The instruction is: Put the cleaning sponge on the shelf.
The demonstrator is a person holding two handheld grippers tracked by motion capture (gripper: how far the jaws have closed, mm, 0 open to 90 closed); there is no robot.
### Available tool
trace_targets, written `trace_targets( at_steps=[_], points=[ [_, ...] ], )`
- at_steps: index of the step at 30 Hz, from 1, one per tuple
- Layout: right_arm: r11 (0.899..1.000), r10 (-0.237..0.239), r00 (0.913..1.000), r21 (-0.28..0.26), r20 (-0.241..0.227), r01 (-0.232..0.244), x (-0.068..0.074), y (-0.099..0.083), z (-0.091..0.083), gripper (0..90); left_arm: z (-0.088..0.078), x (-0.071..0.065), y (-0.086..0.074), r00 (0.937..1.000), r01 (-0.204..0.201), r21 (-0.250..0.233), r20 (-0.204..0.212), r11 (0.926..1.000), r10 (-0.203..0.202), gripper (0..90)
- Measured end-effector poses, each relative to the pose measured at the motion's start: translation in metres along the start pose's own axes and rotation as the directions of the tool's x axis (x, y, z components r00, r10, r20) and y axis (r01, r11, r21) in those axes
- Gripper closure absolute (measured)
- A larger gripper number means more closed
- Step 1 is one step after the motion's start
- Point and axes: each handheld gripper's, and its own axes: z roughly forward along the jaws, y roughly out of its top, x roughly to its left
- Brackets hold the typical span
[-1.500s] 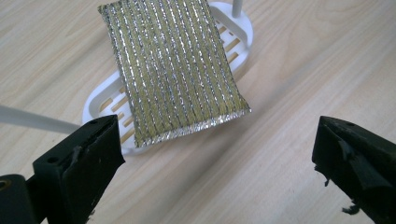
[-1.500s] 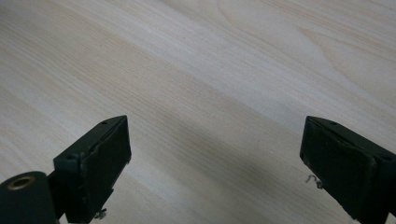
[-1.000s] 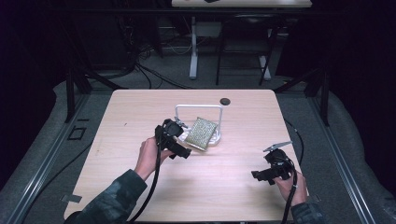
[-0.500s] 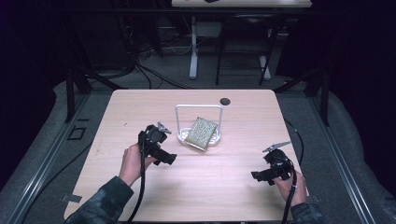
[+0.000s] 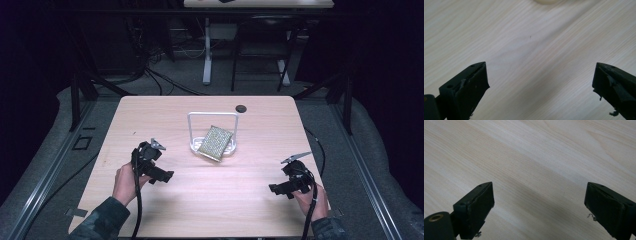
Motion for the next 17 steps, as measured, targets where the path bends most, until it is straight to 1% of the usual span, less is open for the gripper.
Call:
trace_targets(
  at_steps=[3,6,8,10,11,16,17],
  points=[
    [1.000,0.000,1.0000,0.000,-0.001,0.000,0.000,0.000,0.000,8.4,0.003,0.006,-0.011,1.0000,0.005,0.008,0.006,1.0000,-0.005,0.1],
    [1.000,0.002,1.0000,0.001,0.000,-0.002,0.001,0.000,0.001,8.5,0.008,0.009,-0.020,0.9979,-0.020,0.010,0.063,0.9997,0.019,0.1],
    [1.000,-0.001,1.0000,-0.003,-0.003,0.001,0.000,0.000,0.002,8.6,0.013,0.009,-0.025,0.9966,-0.027,0.019,0.078,0.9994,0.026,0.1],
    [1.000,-0.001,1.0000,-0.002,-0.004,0.001,0.000,0.000,0.002,8.6,0.018,0.009,-0.027,0.9964,-0.032,0.045,0.081,0.9985,0.028,0.1],
    [1.000,-0.002,1.0000,0.003,-0.004,0.002,0.000,0.001,0.002,8.6,0.019,0.009,-0.027,0.9959,-0.032,0.049,0.086,0.9983,0.028,0.1],
    [1.000,-0.001,1.0000,-0.001,-0.007,0.001,-0.001,0.000,0.003,8.7,0.022,0.012,-0.027,0.9954,-0.009,0.042,0.096,0.9991,0.005,0.1],
    [1.000,0.006,1.0000,0.007,-0.008,-0.006,0.000,0.001,0.002,8.7,0.022,0.013,-0.028,0.9954,-0.006,0.040,0.096,0.9992,0.002,0.1]
  ],
)
